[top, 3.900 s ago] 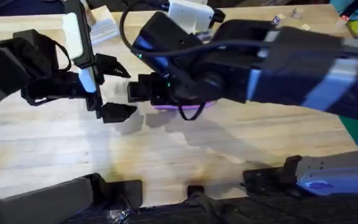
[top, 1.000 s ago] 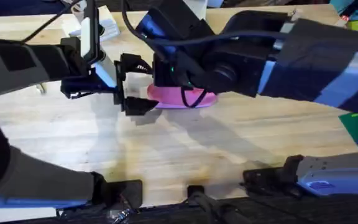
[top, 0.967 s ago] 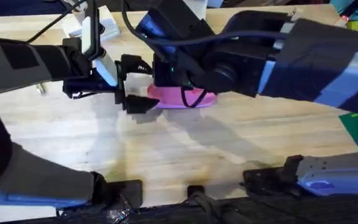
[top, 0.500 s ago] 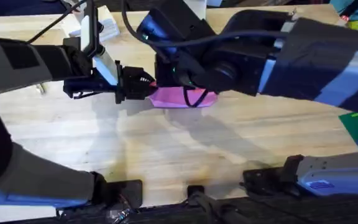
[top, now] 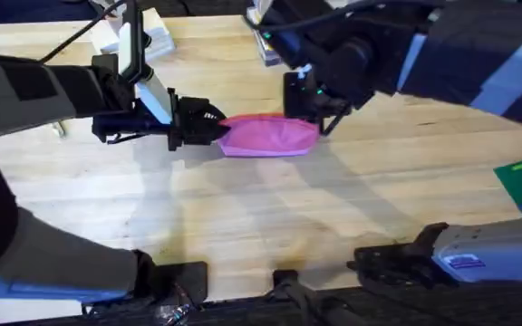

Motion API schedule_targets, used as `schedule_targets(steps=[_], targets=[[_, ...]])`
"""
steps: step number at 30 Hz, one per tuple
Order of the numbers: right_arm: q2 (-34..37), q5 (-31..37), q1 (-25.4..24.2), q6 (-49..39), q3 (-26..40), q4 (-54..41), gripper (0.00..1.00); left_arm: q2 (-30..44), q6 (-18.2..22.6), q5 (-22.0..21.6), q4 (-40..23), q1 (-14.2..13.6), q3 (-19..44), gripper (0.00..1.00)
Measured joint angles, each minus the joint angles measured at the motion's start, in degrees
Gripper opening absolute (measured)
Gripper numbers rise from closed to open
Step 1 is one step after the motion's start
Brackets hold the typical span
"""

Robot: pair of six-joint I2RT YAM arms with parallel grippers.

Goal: Unzip the bag, pick up the pens from the table one at a time and place them inside, then zip the bag closed.

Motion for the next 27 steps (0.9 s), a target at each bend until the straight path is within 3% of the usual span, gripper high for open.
schedule_targets(steps=[12,21,27], targets=[[0.00,-4.12,-13.98,-0.20,0.00,-5.63,0.031,0.02,-0.02,0.40,-0.04,-1.01,0.02,0.043],[1.21,-4.78,-15.33,-0.18,-0.76,-6.09,0.032,0.02,-0.02,0.41,-0.04,-1.03,0.02,0.042],[1.65,-4.51,-15.80,0.25,-7.81,-3.99,0.031,0.02,-0.02,0.22,-0.01,-0.96,0.00,0.042]])
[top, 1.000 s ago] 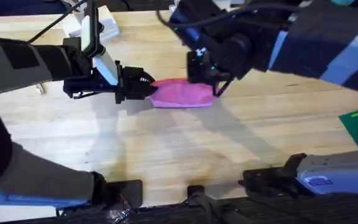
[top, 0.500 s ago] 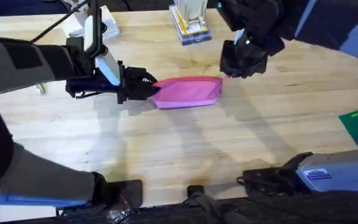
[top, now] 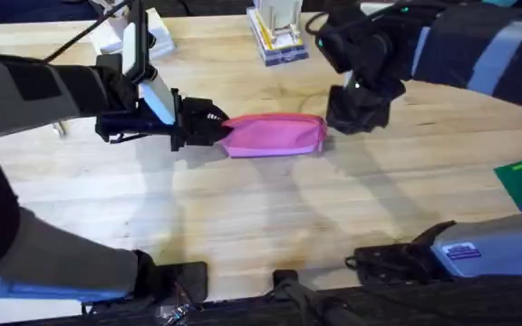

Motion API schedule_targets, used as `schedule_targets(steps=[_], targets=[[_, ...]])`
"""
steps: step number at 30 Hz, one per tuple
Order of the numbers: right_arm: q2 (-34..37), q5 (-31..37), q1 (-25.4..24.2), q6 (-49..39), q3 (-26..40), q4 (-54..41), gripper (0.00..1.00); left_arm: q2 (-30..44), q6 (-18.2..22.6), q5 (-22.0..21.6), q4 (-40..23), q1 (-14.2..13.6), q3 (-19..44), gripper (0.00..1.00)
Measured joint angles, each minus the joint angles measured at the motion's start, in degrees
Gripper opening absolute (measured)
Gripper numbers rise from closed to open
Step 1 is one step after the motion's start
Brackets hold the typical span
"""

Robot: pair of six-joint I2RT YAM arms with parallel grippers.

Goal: Unzip the bag, pick up the pens from the table one at a time and place them inside, then zip the bag closed.

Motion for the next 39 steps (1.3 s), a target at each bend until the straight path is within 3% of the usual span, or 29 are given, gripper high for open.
schedule_targets(steps=[2,3,9,10,17,18,22,24,26,33,36,37,39], targets=[[0.12,1.70,-1.03,-0.04,-1.11,-0.33,0.031,-0.02,0.00,-0.08,-0.04,0.37,0.02,0.042],[0.12,1.95,-1.05,-0.01,-1.11,-0.26,0.096,0.00,0.00,-0.07,-0.04,0.37,0.02,0.042],[-0.06,2.77,-1.05,-1.92,-0.58,-1.79,0.947,0.00,0.00,-0.13,-0.01,0.37,0.02,0.043],[-0.34,2.98,-1.13,-2.44,-0.32,-2.37,0.982,0.00,0.00,-0.18,-0.04,0.39,0.02,0.042],[-11.95,2.98,-1.12,-6.38,3.12,-5.11,0.998,0.00,0.00,-0.18,-0.03,0.42,0.02,0.042],[-13.53,2.98,-1.12,-6.74,3.22,-5.16,0.998,0.00,0.09,-0.18,0.01,0.42,0.02,0.085],[-19.63,2.98,-1.12,-7.73,3.44,-5.33,0.998,0.00,0.00,0.18,-0.01,0.70,0.07,0.725],[-22.26,2.98,-1.12,-7.81,3.50,-5.44,0.998,0.00,-0.19,0.24,-0.06,0.81,0.07,0.962],[-25.70,3.56,-1.12,-7.97,3.52,-5.55,0.998,-0.02,-0.22,0.22,0.01,0.85,0.09,0.992],[-27.35,4.89,-1.12,-11.90,3.52,-5.47,0.998,-0.02,-0.18,-1.80,0.58,0.85,0.09,0.995],[-27.53,4.93,-1.12,-14.10,3.52,-5.51,0.998,-0.45,-0.20,-4.63,0.36,0.85,0.09,0.995],[-27.64,5.10,-1.12,-15.63,3.52,-5.61,0.998,-3.76,-0.49,-8.03,-0.04,0.85,0.09,0.995],[-27.69,5.09,-1.12,-16.29,3.52,-5.65,0.998,-7.83,-1.61,-10.44,-0.03,0.85,0.09,0.995]])
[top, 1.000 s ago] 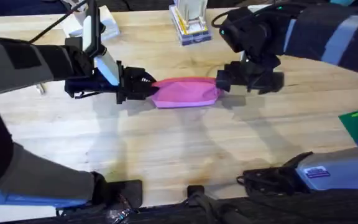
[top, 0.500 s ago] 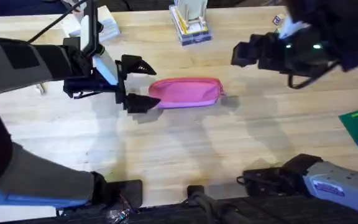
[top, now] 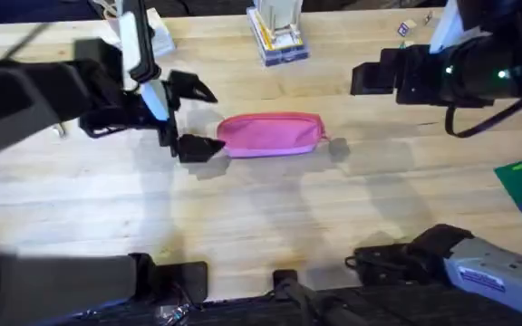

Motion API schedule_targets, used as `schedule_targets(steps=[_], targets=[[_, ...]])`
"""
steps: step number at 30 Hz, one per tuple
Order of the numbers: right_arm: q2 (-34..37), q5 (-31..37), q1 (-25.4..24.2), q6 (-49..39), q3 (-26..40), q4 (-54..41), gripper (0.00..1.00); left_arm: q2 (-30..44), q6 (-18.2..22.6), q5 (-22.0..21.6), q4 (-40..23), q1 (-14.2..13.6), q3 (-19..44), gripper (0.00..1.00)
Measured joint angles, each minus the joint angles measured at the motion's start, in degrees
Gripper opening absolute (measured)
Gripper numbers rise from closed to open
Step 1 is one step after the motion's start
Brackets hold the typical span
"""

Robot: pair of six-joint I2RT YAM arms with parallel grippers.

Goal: Unzip the bag, pick up the pens from the table one at a time and place them inside, then zip the bag closed.

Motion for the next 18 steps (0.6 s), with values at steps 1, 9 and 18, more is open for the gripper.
schedule_targets(steps=[1,9,18], targets=[[-0.02,0.01,0.00,-0.21,0.00,-0.01,0.998,-2.52,-0.97,-1.20,-0.01,0.00,0.00,0.995],[-0.02,-0.01,0.00,-0.68,0.00,-0.01,0.998,-22.28,-15.09,-10.23,-2.11,0.00,0.02,0.995],[0.00,-0.01,0.00,-0.88,0.00,-0.03,0.998,-43.66,-41.31,-23.09,-6.92,0.00,0.02,0.995]])
